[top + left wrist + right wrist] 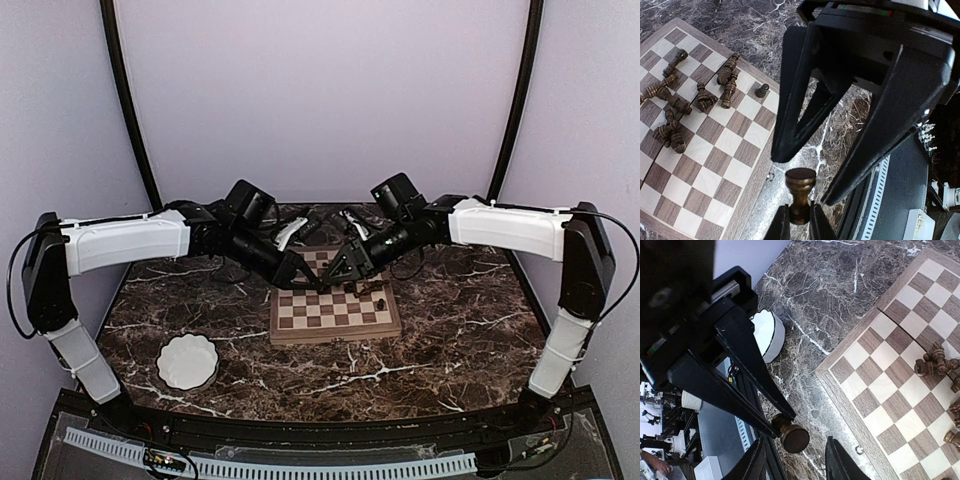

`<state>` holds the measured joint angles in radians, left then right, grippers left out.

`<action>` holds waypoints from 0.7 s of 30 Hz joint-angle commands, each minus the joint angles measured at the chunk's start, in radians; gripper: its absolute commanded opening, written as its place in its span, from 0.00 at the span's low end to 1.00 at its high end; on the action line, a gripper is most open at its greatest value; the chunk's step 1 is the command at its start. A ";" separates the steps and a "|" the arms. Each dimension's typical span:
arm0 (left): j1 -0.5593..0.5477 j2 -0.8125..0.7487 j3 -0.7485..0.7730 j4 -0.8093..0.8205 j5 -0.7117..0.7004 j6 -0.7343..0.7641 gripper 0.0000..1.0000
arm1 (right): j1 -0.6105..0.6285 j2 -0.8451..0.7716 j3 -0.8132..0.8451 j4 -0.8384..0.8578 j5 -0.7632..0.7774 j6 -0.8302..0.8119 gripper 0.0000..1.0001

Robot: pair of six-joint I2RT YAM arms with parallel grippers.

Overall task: Set up the chess pieces on the board
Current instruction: Pass from the left arm to the right

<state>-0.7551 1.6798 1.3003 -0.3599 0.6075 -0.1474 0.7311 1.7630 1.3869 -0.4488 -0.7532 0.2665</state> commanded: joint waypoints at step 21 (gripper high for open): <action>-0.009 -0.085 -0.060 0.105 0.056 -0.048 0.08 | -0.037 0.009 -0.117 0.293 -0.202 0.241 0.32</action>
<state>-0.7574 1.6554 1.2575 -0.2783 0.6525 -0.1921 0.6926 1.7721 1.2961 -0.2356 -0.9043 0.4568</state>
